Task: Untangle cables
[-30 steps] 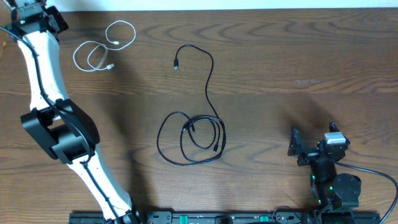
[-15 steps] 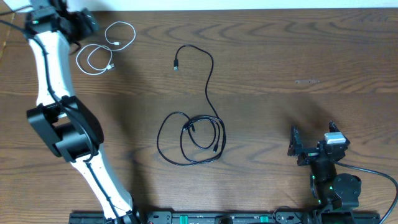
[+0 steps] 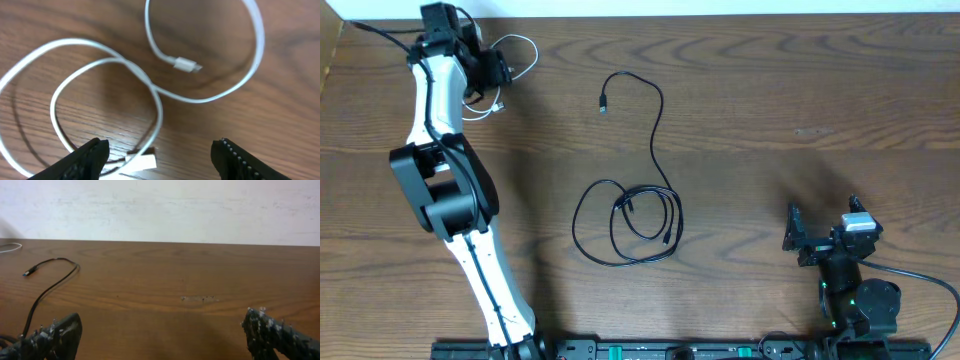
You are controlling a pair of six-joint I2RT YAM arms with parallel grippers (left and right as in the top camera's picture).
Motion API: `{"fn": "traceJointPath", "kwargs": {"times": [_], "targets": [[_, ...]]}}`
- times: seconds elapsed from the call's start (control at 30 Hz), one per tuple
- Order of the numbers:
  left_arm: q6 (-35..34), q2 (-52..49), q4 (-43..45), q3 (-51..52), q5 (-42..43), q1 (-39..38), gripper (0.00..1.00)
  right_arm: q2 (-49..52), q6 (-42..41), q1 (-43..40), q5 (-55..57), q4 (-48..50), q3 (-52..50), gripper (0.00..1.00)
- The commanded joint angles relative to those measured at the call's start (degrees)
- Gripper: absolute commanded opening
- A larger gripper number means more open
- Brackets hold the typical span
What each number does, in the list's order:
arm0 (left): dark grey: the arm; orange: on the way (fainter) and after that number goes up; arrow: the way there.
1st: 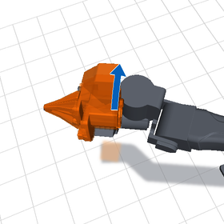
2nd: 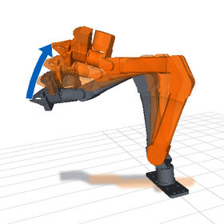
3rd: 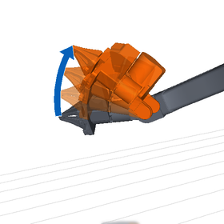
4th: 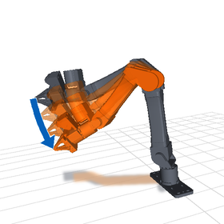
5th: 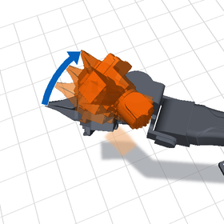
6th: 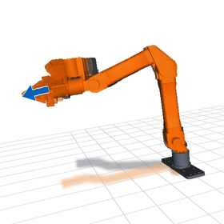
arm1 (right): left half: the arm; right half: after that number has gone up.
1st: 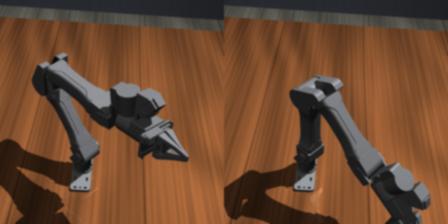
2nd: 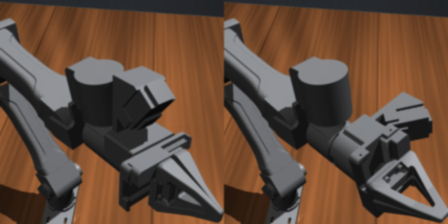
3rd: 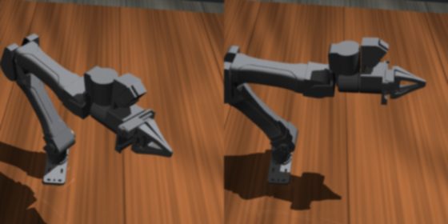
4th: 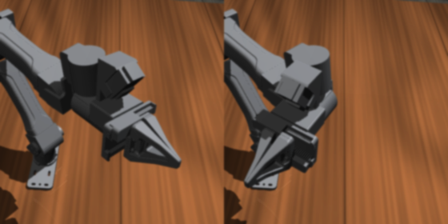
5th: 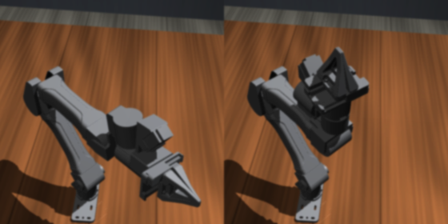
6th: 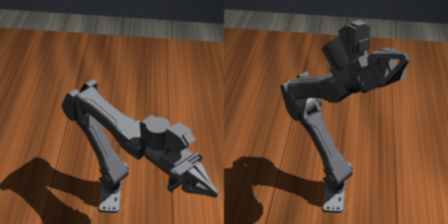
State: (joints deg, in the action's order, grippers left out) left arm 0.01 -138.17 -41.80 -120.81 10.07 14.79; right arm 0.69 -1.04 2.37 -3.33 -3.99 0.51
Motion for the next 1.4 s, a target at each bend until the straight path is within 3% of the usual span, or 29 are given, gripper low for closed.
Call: {"fn": "traceJointPath", "kwargs": {"times": [0.0, 0.2, 0.33, 0.4, 0.57, 0.63, 0.97, 1.2, 1.37], "targets": [[3.56, -1.95, -0.13, 0.39, -1.75, 0.22, 0.7, -0.33, -0.59, 0.24, 0.13, -0.09, -0.2, 0.99], [7.72, -3.67, 0.33, 0.76, -1.88, 0.2, 0.6, -0.33, -0.59, 0.24, 0.13, -0.11, -0.2, 0.99], [7.91, -4.24, 1.33, 1.03, -4.24, 0.17, 0.33, -0.33, -0.59, 0.24, 0.13, -0.09, -0.2, 0.99], [7.93, -4.63, 1.62, 1.03, -5.49, 0.17, 0.28, -0.33, -0.59, 0.24, 0.13, -0.09, -0.2, 0.99], [7.91, -5.86, 1.95, 1.03, -5.62, 0.28, 0.3, -0.33, -0.59, 0.24, 0.13, -0.09, -0.2, 0.99], [7.91, -6.29, 2.05, 1.03, -5.6, 0.28, 0.42, -0.33, -0.59, 0.24, 0.13, -0.11, -0.2, 0.99], [7.91, -6.95, 2.27, 1.03, -5.64, 0.28, 0.59, -0.33, -0.59, 0.24, 0.13, -0.11, -0.2, 0.99], [7.65, -6.43, 4.02, 0.79, -7.72, 0.35, 0.59, -0.33, -0.59, 0.24, 0.13, -0.09, -0.2, 0.99], [7.5, -3.61, 6.03, 0.79, -1.01, 0.28, 0.64, -0.33, -0.59, 0.24, 0.13, -0.11, -0.2, 0.99]]}}
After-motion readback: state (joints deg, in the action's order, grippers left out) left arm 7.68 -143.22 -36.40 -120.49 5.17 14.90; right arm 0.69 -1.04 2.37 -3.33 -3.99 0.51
